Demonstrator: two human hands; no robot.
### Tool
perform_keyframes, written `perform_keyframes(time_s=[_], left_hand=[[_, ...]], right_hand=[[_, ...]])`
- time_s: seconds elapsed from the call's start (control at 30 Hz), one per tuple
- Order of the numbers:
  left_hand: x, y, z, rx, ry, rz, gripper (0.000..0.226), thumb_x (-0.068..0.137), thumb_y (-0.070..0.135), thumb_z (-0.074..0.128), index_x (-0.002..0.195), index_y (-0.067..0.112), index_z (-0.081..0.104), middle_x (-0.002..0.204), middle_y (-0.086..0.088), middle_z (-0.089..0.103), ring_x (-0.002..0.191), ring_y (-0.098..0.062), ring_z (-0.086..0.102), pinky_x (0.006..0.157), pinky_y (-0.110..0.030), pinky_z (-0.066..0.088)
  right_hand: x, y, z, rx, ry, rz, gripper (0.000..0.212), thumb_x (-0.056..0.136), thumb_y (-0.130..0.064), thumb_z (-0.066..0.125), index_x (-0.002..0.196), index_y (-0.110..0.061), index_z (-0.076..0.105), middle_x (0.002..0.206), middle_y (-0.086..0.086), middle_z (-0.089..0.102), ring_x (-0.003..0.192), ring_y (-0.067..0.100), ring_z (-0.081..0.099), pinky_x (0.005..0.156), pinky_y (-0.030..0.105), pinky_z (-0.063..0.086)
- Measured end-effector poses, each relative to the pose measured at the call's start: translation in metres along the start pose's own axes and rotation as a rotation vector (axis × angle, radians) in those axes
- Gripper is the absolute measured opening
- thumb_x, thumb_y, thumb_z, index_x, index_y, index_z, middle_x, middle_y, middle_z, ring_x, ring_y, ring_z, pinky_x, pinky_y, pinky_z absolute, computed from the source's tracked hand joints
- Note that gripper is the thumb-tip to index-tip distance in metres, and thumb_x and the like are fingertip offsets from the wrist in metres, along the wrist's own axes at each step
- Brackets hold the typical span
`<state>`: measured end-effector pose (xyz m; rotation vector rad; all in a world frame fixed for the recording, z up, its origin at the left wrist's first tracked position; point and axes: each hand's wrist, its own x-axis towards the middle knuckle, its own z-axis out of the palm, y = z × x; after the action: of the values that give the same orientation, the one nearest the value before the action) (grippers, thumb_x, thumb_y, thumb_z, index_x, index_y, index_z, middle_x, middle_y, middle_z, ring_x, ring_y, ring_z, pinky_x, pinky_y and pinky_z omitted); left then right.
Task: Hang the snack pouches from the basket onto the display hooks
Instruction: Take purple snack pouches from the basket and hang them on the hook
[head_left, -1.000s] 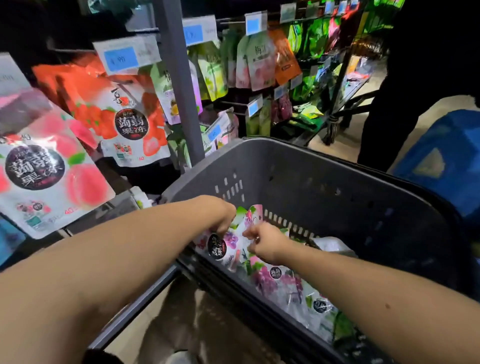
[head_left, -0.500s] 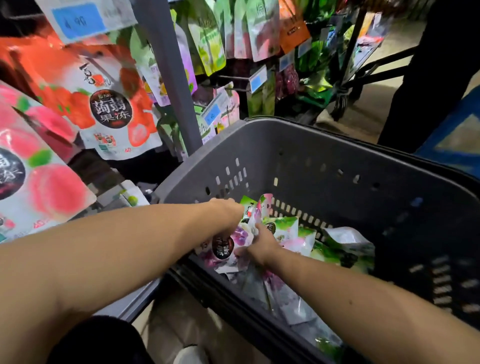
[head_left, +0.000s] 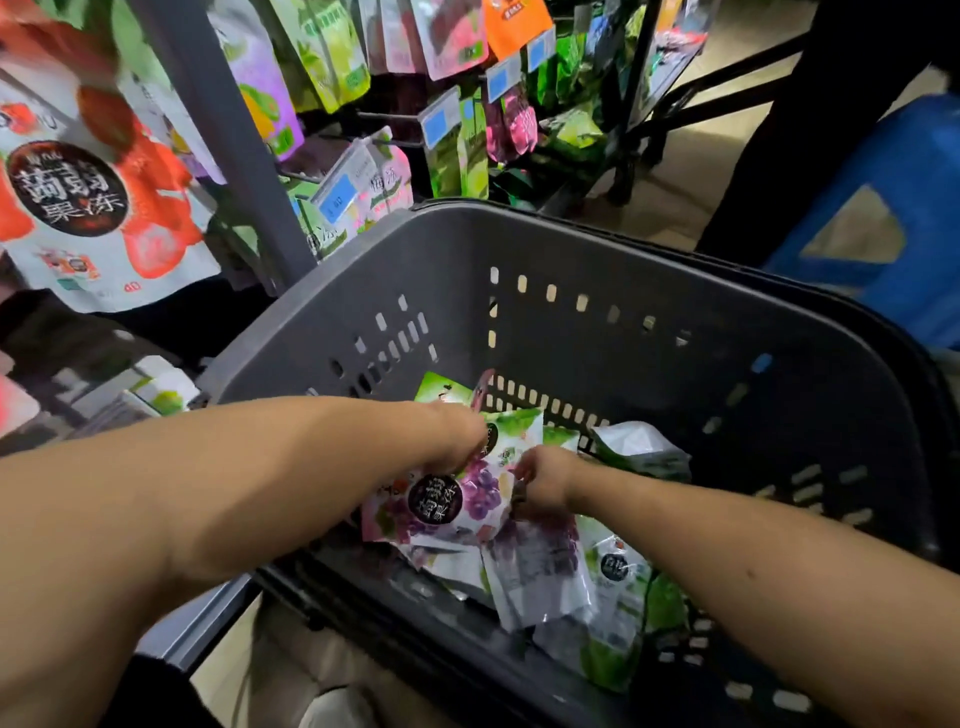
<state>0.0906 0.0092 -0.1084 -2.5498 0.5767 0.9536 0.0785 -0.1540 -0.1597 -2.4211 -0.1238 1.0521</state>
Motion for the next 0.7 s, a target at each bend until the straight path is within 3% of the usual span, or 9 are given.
perform_keyframes(time_s=[0.07,0.13,0.23,0.33,0.37,0.43,0.5,0.6,0.7], left_hand=[[0.007,0.0,0.0,0.042,0.039,0.034,0.024,0.089,0.012,0.069,0.113,0.014,0.069,0.112,-0.009,0.068,0.103,-0.031,0.066,0.087,-0.04,0.056],[0.011,-0.002,-0.002,0.088,0.078,0.071,0.021,0.09,0.012,0.068,0.11,0.017,0.071,0.112,-0.009,0.067,0.105,-0.032,0.063,0.088,-0.041,0.055],[0.014,-0.003,-0.005,0.26,0.172,0.096,0.019,0.092,0.021,0.066,0.11,0.024,0.072,0.121,-0.005,0.063,0.125,-0.033,0.046,0.093,-0.04,0.043],[0.013,-0.001,-0.005,0.391,0.268,0.108,0.028,0.098,0.019,0.057,0.123,0.021,0.068,0.129,-0.002,0.058,0.13,-0.033,0.043,0.093,-0.04,0.04],[0.012,-0.001,-0.006,0.349,0.259,0.112,0.028,0.098,0.013,0.057,0.123,0.02,0.069,0.128,-0.002,0.057,0.125,-0.032,0.05,0.086,-0.039,0.043],[0.012,-0.003,-0.005,0.197,0.207,0.086,0.029,0.095,0.005,0.058,0.117,0.018,0.07,0.123,-0.003,0.059,0.111,-0.029,0.061,0.075,-0.036,0.049],[0.009,-0.006,-0.007,0.081,0.163,0.043,0.027,0.092,0.003,0.059,0.112,0.017,0.071,0.114,-0.005,0.067,0.105,-0.03,0.066,0.082,-0.04,0.056],[0.0,-0.01,-0.013,-0.05,0.131,0.001,0.027,0.091,0.002,0.062,0.111,0.016,0.073,0.111,-0.006,0.069,0.104,-0.03,0.067,0.086,-0.037,0.056],[-0.013,-0.015,-0.026,-0.113,0.163,0.018,0.022,0.091,0.011,0.067,0.109,0.021,0.074,0.109,-0.003,0.069,0.101,-0.027,0.066,0.076,-0.029,0.05]], right_hand=[[0.004,0.014,0.001,-0.084,0.093,0.104,0.018,0.09,-0.031,0.069,0.087,-0.015,0.063,0.081,0.002,0.061,0.071,0.019,0.06,0.057,0.025,0.044],[0.009,0.027,0.008,-0.173,0.081,0.193,0.025,0.09,-0.034,0.071,0.098,-0.011,0.065,0.09,0.003,0.064,0.078,0.02,0.064,0.058,0.025,0.046],[0.01,0.035,0.022,-0.187,0.065,0.266,0.034,0.086,-0.039,0.077,0.096,-0.012,0.059,0.085,0.001,0.058,0.066,0.013,0.058,0.046,0.023,0.043],[0.015,0.036,0.025,-0.109,0.026,0.236,0.034,0.083,-0.038,0.08,0.084,-0.016,0.054,0.097,0.006,0.06,0.083,0.019,0.057,0.072,0.029,0.053],[0.014,0.034,0.023,-0.084,0.007,0.235,0.034,0.082,-0.036,0.082,0.087,-0.015,0.057,0.101,0.008,0.062,0.087,0.02,0.057,0.078,0.03,0.053],[0.01,0.03,0.015,-0.047,0.005,0.266,0.049,0.076,-0.036,0.088,0.106,-0.007,0.061,0.103,0.009,0.066,0.087,0.023,0.064,0.072,0.029,0.056],[0.008,0.026,0.006,0.005,0.002,0.229,0.057,0.074,-0.031,0.09,0.116,-0.004,0.061,0.107,0.011,0.068,0.092,0.026,0.069,0.072,0.033,0.059],[-0.004,0.025,-0.014,0.049,0.02,0.145,0.056,0.071,-0.029,0.087,0.117,-0.008,0.064,0.11,0.011,0.069,0.095,0.027,0.069,0.08,0.038,0.062],[-0.023,0.022,-0.035,0.036,0.133,0.052,0.042,0.079,-0.028,0.081,0.116,-0.012,0.068,0.101,0.004,0.067,0.085,0.02,0.063,0.073,0.027,0.052]])
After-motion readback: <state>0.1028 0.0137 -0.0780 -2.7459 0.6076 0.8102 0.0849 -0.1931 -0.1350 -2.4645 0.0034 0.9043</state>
